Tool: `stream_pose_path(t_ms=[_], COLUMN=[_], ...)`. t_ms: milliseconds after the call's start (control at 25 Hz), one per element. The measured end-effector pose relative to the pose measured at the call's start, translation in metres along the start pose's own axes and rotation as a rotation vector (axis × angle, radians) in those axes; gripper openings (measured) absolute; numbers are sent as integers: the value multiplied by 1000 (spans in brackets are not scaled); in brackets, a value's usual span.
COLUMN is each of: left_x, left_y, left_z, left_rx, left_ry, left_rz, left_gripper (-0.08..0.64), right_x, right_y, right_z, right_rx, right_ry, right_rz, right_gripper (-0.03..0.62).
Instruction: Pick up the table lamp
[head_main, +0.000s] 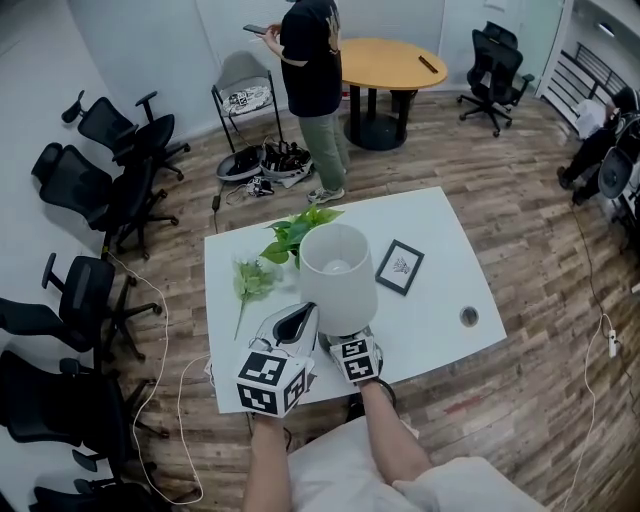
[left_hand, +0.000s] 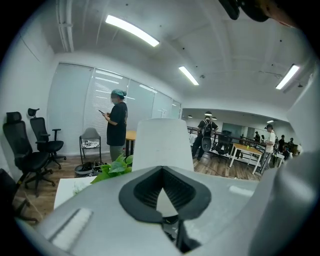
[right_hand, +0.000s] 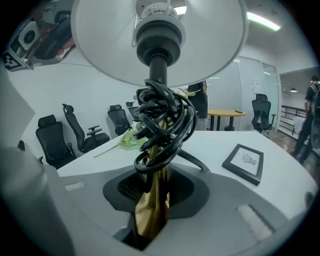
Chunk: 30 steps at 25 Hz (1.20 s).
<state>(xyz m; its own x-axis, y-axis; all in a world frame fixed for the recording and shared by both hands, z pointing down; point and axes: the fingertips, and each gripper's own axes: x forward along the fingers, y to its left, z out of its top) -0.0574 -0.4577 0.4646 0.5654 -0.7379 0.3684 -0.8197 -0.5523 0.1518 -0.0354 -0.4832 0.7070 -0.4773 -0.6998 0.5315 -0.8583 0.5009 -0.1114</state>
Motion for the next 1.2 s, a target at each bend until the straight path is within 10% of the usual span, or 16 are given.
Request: stream_pose_path(t_ms=[1200], left_x=[-41], left_y=[18], left_z=[-92], left_rx=[-92], left_ry=[121], left_rz=[-44], left_gripper=[0], right_x=[-116], right_y=[-14], right_z=[-18], right_rx=[141], right_ry=[79], right_rz=[-226], right_gripper=[124])
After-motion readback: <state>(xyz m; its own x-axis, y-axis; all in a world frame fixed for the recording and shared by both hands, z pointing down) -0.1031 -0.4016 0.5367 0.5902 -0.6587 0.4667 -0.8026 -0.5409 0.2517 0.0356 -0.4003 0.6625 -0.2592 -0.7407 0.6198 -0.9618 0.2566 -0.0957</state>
